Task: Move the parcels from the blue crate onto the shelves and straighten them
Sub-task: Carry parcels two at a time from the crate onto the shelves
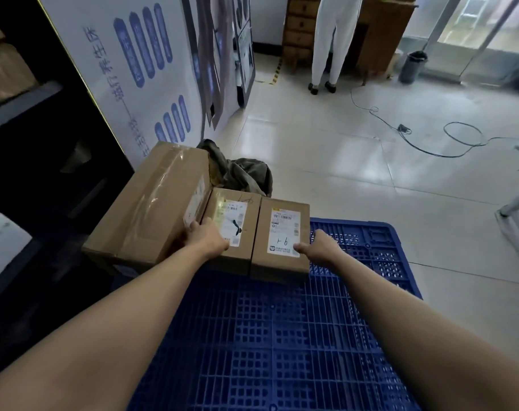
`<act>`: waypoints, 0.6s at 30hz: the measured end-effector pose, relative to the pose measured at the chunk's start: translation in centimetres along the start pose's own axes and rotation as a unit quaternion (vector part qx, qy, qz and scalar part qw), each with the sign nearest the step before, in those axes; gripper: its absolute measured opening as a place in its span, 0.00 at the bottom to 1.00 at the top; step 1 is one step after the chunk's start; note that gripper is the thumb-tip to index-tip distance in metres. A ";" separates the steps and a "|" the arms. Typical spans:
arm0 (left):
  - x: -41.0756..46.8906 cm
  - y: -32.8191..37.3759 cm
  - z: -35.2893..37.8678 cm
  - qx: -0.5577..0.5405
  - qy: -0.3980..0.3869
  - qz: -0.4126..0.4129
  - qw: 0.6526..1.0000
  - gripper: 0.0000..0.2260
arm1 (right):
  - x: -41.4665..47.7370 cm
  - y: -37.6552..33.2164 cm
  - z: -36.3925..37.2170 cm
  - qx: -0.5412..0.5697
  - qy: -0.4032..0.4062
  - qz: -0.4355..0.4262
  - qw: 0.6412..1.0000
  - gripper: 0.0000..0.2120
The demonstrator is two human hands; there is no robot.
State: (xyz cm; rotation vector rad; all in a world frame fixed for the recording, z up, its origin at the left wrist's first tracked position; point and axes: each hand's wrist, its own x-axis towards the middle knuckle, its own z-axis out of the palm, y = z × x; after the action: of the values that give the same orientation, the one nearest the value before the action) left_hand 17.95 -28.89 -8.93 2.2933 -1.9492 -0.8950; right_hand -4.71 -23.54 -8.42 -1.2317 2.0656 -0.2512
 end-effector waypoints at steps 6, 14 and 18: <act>2.0 0.2 2.8 0.031 0.029 -0.057 0.997 0.35 | 2.8 2.0 2.0 0.181 -0.038 0.055 0.981 0.24; 2.9 1.5 3.7 0.025 0.058 -0.104 0.993 0.35 | 5.4 3.2 2.8 0.248 -0.078 0.093 0.961 0.24; 3.3 1.8 3.9 0.015 0.048 -0.106 0.993 0.33 | 6.2 3.6 2.0 0.286 -0.089 0.094 0.950 0.27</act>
State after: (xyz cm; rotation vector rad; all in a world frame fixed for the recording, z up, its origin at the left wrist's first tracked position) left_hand 14.93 -30.87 -12.92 2.5461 -1.7169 -0.7564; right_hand -7.75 -26.45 -14.61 -0.6728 1.7601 -0.5783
